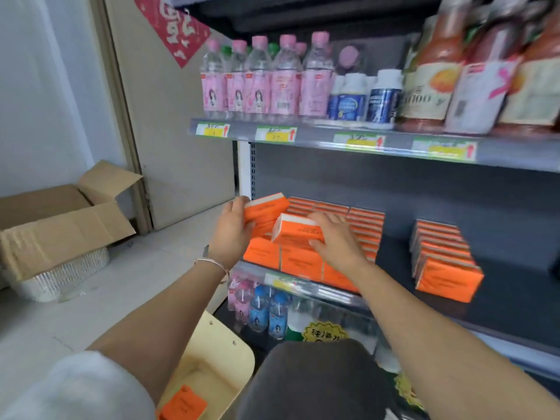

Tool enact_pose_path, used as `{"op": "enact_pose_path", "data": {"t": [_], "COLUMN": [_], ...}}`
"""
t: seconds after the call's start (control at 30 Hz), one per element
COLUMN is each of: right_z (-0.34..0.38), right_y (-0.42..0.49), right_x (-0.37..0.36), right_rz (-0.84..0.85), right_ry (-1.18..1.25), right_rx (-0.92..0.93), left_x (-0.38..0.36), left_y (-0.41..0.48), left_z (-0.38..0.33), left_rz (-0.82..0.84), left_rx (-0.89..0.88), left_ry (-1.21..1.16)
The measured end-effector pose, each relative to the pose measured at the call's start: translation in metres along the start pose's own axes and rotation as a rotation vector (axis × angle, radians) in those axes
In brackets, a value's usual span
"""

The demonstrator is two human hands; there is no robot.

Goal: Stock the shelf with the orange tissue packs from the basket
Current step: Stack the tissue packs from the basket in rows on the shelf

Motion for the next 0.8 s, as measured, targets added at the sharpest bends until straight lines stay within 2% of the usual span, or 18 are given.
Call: {"op": "enact_pose_path", "data": {"t": [0.27, 0.47, 0.63, 0.8], "right_z": [-0.101, -0.177, -0.232, -0.259], "right_y": [-0.062, -0.114, -0.153, -0.157], "right_x": [0.074, 0.107, 0.099, 0.068], "right_rz": [-0.080, -0.054, 0.057, 0.137], "right_ry": [-0.090, -0.108, -0.153, -0.164], "right_rx": [-0.274, -0.479, -0.630, -0.664], "left_x": [-0.072, -0.120, -0.155, -0.182], "left_y": [-0.004, -0.013, -0.020, -0.027], "left_z": [-0.115, -0.174, -0.198, -0.205], "left_rz": [0.068, 0.134, 0.195, 0.264], "left_rx": [-0.192, -0.292, -0.389, -0.456], "left_ry": [-0.063, -0.174, -0.191, -0.214]}}
Point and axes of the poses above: each hand's wrist, its own y-axis towards the middle knuckle, its own x-axis out of the back of the hand, z = x × y, the point moved 8 cm from there along y, towards the middle knuckle, and after that the axes turned 3 degrees about x, right-handed, at the moved point
